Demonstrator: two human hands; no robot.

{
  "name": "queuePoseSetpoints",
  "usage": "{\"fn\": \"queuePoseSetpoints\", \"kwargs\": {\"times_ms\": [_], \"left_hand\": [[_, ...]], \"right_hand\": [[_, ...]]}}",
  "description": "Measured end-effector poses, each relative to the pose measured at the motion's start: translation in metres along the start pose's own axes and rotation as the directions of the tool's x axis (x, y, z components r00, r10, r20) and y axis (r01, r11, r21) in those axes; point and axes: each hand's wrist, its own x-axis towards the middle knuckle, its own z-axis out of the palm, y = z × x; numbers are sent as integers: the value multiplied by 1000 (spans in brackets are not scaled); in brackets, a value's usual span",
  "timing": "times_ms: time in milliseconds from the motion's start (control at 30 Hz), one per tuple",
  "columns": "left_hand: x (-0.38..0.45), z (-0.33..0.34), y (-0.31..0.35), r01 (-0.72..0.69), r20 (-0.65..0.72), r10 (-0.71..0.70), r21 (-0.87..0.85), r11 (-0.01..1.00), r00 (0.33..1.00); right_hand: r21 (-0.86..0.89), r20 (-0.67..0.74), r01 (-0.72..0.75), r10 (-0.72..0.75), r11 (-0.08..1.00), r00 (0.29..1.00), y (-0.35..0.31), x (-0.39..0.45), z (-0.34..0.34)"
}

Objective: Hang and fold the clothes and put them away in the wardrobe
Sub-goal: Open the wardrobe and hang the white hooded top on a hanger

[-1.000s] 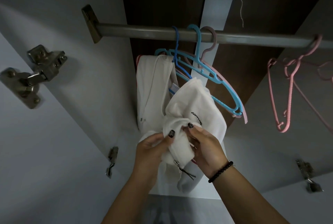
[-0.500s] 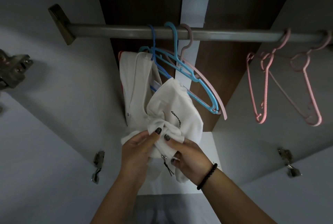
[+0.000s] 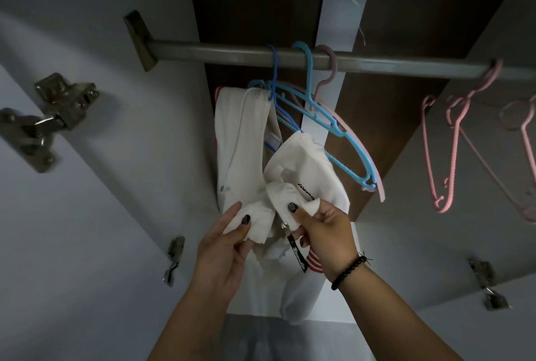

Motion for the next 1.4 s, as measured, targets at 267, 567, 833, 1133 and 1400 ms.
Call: {"fn": "queuePoseSetpoints", "kwargs": {"times_ms": [267,567,833,1133,1400], "left_hand": [[-8,7,5,-1,83,-2,39,999,997],[-12,12,6,-65,115,57,70,995,992],[-15,18,4,-109,134,100,63,992,986],[-19,25,1,-249,120,236,111,962,964],[-19,22,-2,-335,116,316,252,908,942]], "right_hand": [[355,196,-256,196,899,961,-1,-6,0],[481,325,-423,291,768,900,7,-14,-2],[494,417,-423,220,759,882,10,-18,-1],[544,433,-387,145,744,890,18,-15,-2],[549,409,-391,171,738,896,21,-15,-2]]}}
